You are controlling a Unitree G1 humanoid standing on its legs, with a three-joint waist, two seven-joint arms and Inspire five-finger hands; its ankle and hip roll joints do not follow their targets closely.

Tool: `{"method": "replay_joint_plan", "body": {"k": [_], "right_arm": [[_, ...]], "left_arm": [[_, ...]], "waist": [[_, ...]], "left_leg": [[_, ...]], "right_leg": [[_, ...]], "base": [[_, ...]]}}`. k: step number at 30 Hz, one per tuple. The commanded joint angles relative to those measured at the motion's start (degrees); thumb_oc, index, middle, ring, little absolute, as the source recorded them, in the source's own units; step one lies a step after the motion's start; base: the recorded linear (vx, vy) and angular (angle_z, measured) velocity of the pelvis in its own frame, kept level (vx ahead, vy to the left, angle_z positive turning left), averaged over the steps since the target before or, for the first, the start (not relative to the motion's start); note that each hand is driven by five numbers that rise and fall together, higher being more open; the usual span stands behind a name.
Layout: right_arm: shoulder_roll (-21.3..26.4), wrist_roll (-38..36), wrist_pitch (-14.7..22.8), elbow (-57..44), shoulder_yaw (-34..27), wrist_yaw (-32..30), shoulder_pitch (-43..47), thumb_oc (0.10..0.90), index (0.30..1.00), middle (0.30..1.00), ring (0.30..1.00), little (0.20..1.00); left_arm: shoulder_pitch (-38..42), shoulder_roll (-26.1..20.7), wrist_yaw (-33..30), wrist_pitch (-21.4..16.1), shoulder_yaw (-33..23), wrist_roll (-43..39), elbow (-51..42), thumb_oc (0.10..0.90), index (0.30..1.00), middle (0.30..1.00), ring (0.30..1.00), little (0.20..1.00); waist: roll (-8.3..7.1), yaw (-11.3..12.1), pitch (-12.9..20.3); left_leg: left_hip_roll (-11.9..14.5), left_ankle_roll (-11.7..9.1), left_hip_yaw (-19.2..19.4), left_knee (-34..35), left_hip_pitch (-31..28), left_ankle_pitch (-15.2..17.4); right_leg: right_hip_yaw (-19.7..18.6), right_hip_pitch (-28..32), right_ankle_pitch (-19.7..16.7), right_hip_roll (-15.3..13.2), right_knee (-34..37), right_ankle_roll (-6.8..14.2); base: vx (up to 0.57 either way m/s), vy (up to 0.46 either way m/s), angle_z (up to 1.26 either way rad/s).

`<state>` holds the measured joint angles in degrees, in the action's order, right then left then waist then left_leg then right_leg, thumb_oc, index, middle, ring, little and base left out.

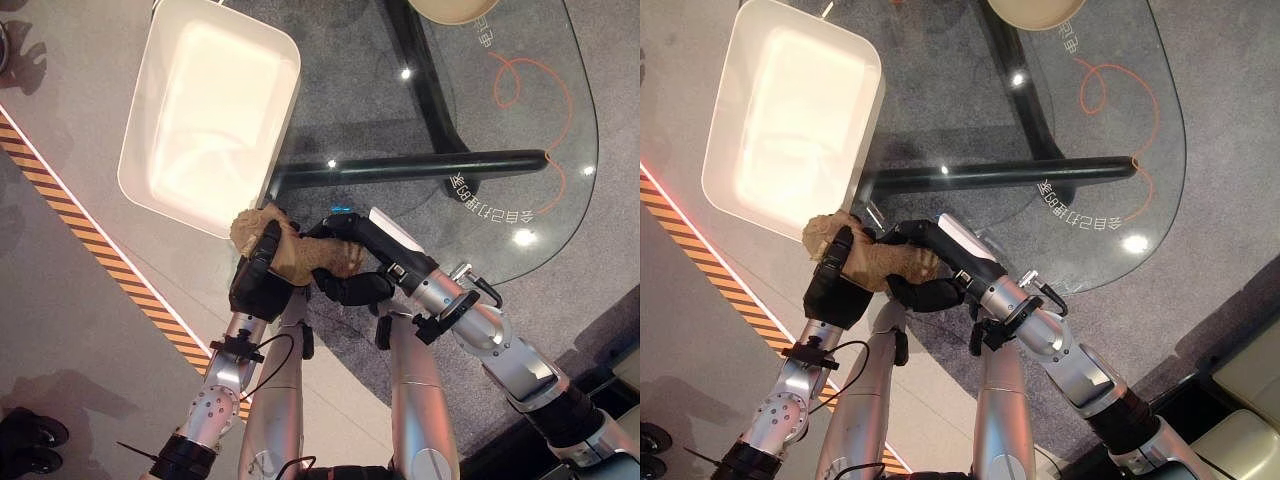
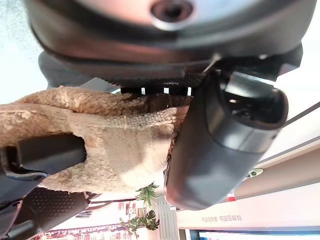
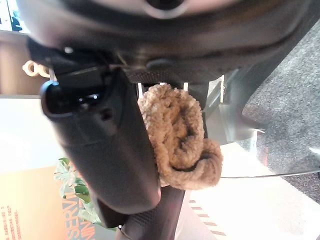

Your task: Wipe the table with a cloth and put it in the basket.

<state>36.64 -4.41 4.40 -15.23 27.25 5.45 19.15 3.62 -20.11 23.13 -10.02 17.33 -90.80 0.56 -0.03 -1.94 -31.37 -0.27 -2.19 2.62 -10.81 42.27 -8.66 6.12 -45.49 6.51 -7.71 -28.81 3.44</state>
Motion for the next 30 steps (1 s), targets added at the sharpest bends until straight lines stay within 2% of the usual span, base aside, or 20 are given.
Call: {"method": "replay_joint_plan", "body": {"k": [1, 3, 5, 6, 16, 30], "right_arm": [[-0.25, -0.07, 4.05, -6.46, 0.46, -1.31, -1.84, 0.100, 0.300, 0.300, 0.300, 0.200], [-0.26, -0.53, 3.99, -6.46, 0.19, -2.85, -2.06, 0.100, 0.300, 0.300, 0.300, 0.200], [-0.51, -1.26, 4.44, -6.04, -0.32, -4.32, -2.16, 0.493, 0.636, 0.636, 0.636, 0.593], [-0.97, -1.32, 4.64, -6.00, -0.97, -5.66, -2.53, 0.800, 0.900, 0.900, 0.900, 0.900], [-1.78, 1.00, 6.53, -7.27, -5.36, -11.22, -5.53, 0.800, 0.900, 0.900, 0.900, 0.900], [-3.70, -3.64, 10.56, -8.56, -10.10, -13.56, -8.35, 0.800, 0.900, 0.900, 0.900, 0.900]], "left_arm": [[0.36, 1.65, 7.05, 0.04, -0.54, -0.50, -13.10, 0.100, 0.300, 0.300, 0.300, 0.200], [0.32, 1.86, 7.16, 0.18, -0.66, -0.45, -12.99, 0.100, 0.300, 0.300, 0.300, 0.200], [0.25, 1.88, 7.33, 0.11, -0.72, -0.63, -12.89, 0.100, 0.300, 0.300, 0.300, 0.200], [0.24, 1.97, 7.12, 0.03, -0.76, -0.64, -12.91, 0.100, 0.300, 0.300, 0.300, 0.200], [-0.89, 2.39, 7.13, -0.12, -1.43, -0.44, -13.37, 0.100, 0.300, 0.300, 0.300, 0.200], [-1.82, 2.95, 6.56, -0.04, -3.38, 1.02, -12.69, 0.100, 0.300, 0.300, 0.300, 0.200]], "waist": [[-0.34, 0.55, 1.57], [-0.38, 0.51, 1.57], [-0.38, 0.46, 1.57], [-0.38, 0.37, 1.57], [-0.47, -0.13, 1.57], [-0.79, -0.67, 1.57]], "left_leg": [[-3.16, 1.60, 5.68, -8.97, 1.22, 9.60], [-3.11, 1.62, 5.81, -9.24, 1.38, 9.71], [-3.07, 1.62, 5.91, -9.38, 1.44, 9.80], [-2.97, 1.63, 6.00, -9.32, 1.37, 9.82], [-2.66, 1.76, 6.47, -9.35, 1.23, 10.14], [-2.18, 1.81, 6.82, -9.53, 1.16, 10.37]], "right_leg": [[3.06, 1.54, -9.20, 4.13, 12.12, 0.68], [3.09, 1.33, -9.20, 4.06, 11.89, 0.67], [3.03, 1.27, -9.17, 4.08, 11.82, 0.65], [2.96, 1.17, -9.13, 4.13, 11.63, 0.69], [2.55, 1.09, -8.89, 4.36, 11.24, 0.76], [2.15, 0.76, -8.82, 4.65, 10.69, 0.78]], "base": [[0.00, 0.000, 0.00], [0.00, 0.000, 0.00], [0.00, 0.000, 0.00], [0.00, 0.000, 0.00], [0.00, 0.000, 0.00], [0.00, 0.000, 0.00]]}}
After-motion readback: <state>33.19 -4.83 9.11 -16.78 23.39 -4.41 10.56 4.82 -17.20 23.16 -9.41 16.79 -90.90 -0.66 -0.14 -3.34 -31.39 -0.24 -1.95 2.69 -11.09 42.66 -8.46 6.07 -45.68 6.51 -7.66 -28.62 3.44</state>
